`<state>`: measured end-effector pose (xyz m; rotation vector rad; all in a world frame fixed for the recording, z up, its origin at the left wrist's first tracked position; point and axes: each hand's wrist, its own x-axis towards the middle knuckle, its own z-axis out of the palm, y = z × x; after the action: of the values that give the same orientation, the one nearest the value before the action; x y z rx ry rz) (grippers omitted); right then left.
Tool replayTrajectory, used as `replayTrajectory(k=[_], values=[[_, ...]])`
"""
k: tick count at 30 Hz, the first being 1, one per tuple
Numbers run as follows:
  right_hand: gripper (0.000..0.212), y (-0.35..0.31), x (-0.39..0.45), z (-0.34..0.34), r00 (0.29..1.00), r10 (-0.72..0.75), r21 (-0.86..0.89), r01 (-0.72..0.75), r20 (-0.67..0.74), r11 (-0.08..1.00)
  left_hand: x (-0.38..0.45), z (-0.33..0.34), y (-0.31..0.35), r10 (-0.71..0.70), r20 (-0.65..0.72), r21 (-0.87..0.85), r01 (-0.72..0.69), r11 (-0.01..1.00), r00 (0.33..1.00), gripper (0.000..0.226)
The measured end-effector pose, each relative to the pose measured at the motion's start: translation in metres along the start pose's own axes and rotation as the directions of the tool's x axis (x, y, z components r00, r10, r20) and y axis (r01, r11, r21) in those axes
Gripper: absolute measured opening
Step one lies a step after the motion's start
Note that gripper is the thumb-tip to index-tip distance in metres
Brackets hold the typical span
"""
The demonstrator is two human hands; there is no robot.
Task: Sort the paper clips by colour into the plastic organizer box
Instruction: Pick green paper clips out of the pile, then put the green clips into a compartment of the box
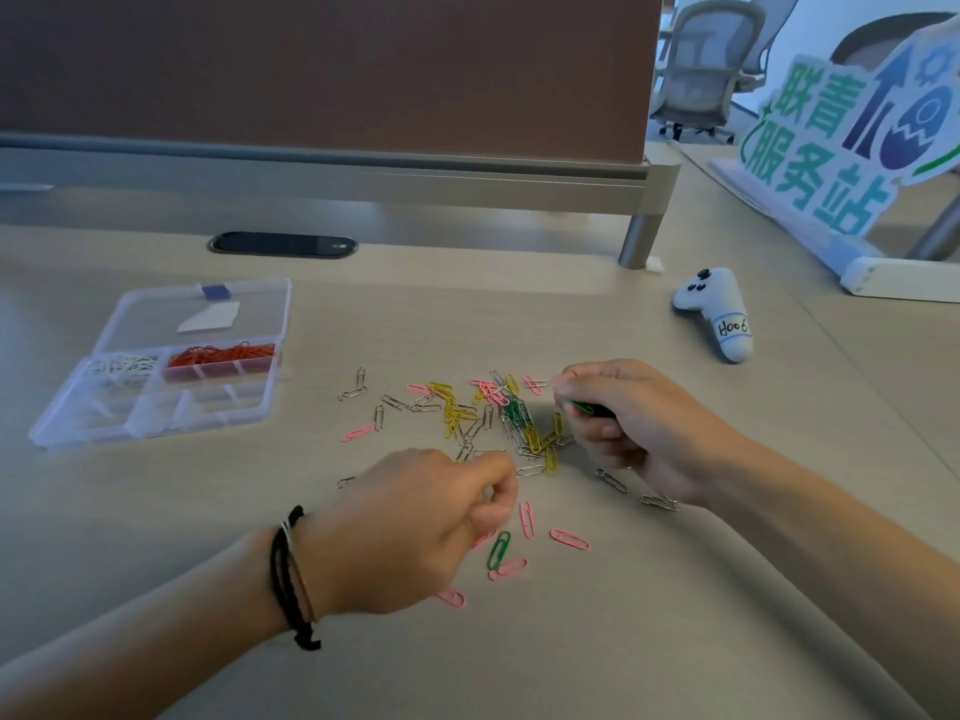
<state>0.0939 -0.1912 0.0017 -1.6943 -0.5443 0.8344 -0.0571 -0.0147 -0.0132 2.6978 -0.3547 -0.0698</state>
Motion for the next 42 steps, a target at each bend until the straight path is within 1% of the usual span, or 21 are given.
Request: replayTrajectory(k=[1, 2, 3, 7, 9, 12, 15, 18, 21, 23, 25, 26, 28, 29, 32, 34, 35, 37, 39, 40, 42], values=[[0.034, 0.001, 0.001, 0.001, 1.0, 0.03, 0.042, -0.03, 0.001, 0.999, 0.0, -0.002, -0.002, -0.01, -0.012, -0.069, 0.009, 0.998, 1.0, 0.011], [0.033, 0.002, 0.003, 0.002, 0.999, 0.048, 0.062, -0.048, 0.003, 0.997, 0.0, -0.004, -0.003, -0.009, -0.002, -0.079, 0.009, 0.997, 1.0, 0.009], [0.032, 0.002, 0.004, 0.003, 0.998, 0.055, 0.077, -0.056, 0.007, 0.995, -0.001, -0.003, -0.004, 0.0, 0.013, -0.063, 0.001, 0.998, 1.0, 0.005], [0.033, 0.001, 0.002, 0.004, 0.998, 0.055, 0.088, -0.057, 0.028, 0.994, -0.004, 0.004, -0.004, 0.013, -0.007, 0.06, -0.013, 0.998, 1.0, 0.023], [0.034, 0.0, 0.0, 0.005, 0.998, 0.044, 0.079, -0.047, 0.039, 0.996, -0.004, 0.007, -0.002, 0.054, 0.009, 0.124, -0.055, 0.991, 0.998, 0.023], [0.033, 0.0, -0.001, 0.008, 0.998, 0.031, 0.063, -0.034, 0.048, 0.997, -0.003, 0.008, -0.001, 0.069, -0.012, 0.175, -0.066, 0.982, 0.998, 0.021], [0.035, -0.002, -0.002, 0.01, 0.999, 0.025, 0.035, -0.026, 0.049, 0.999, 0.0, 0.004, -0.002, 0.06, -0.01, 0.082, -0.059, 0.995, 0.998, 0.016], [0.035, -0.003, -0.004, 0.011, 0.998, 0.019, 0.027, -0.021, 0.053, 0.999, -0.002, 0.003, -0.003, -0.006, -0.102, 0.036, 0.01, 0.999, 0.995, 0.022], [0.035, -0.003, -0.004, 0.011, 0.998, 0.015, 0.024, -0.016, 0.054, 1.0, -0.006, 0.006, -0.001, -0.052, -0.124, 0.124, 0.068, 0.99, 0.991, 0.033], [0.036, -0.003, -0.004, 0.011, 0.998, 0.012, 0.019, -0.013, 0.057, 1.0, -0.004, 0.009, 0.001, -0.013, -0.151, 0.237, 0.049, 0.97, 0.988, 0.028], [0.037, -0.003, -0.003, 0.012, 0.998, 0.015, 0.013, -0.015, 0.055, 1.0, -0.001, 0.011, 0.002, 0.053, -0.125, 0.398, 0.002, 0.917, 0.991, 0.014], [0.037, -0.003, -0.003, 0.012, 0.998, 0.014, 0.006, -0.014, 0.055, 1.0, 0.0, 0.01, 0.002, 0.056, -0.107, 0.462, 0.0, 0.887, 0.993, 0.009], [0.037, -0.004, -0.004, 0.012, 0.999, 0.01, -0.005, -0.01, 0.051, 1.0, 0.001, 0.007, 0.001, 0.031, -0.051, 0.554, 0.002, 0.832, 0.998, 0.018], [0.037, -0.003, -0.004, 0.012, 0.999, 0.009, -0.005, -0.009, 0.048, 1.0, 0.001, 0.005, 0.002, 0.025, -0.048, 0.569, 0.007, 0.823, 0.999, 0.021], [0.036, -0.003, -0.005, 0.01, 0.999, 0.001, 0.005, -0.002, 0.047, 1.0, 0.0, 0.004, 0.006, 0.037, -0.063, 0.543, 0.003, 0.84, 0.997, 0.015], [0.036, -0.003, -0.005, 0.009, 0.999, 0.0, 0.009, -0.001, 0.051, 1.0, 0.001, 0.007, 0.007, 0.051, -0.04, 0.546, -0.021, 0.837, 0.998, 0.019], [0.035, -0.004, -0.006, 0.009, 0.998, 0.005, 0.012, -0.005, 0.056, 1.0, 0.001, 0.008, 0.007, 0.041, -0.001, 0.546, -0.034, 0.837, 0.999, 0.025], [0.034, -0.004, -0.005, 0.01, 0.997, 0.025, 0.057, -0.029, 0.068, 0.998, 0.002, 0.01, 0.006, 0.053, 0.072, 0.569, -0.085, 0.818, 0.996, 0.045], [0.033, -0.004, -0.004, 0.011, 0.994, 0.068, 0.178, -0.082, 0.082, 0.981, 0.005, 0.009, 0.013, 0.08, 0.123, 0.605, -0.139, 0.784, 0.989, 0.053], [0.032, -0.004, -0.002, 0.012, 0.991, 0.094, 0.258, -0.115, 0.093, 0.959, 0.005, 0.008, 0.019, 0.092, 0.138, 0.611, -0.157, 0.776, 0.986, 0.049], [0.029, -0.003, 0.003, 0.012, 0.984, 0.136, 0.434, -0.173, 0.116, 0.884, 0.008, 0.007, 0.02, 0.104, 0.073, 0.574, -0.127, 0.809, 0.992, 0.031]])
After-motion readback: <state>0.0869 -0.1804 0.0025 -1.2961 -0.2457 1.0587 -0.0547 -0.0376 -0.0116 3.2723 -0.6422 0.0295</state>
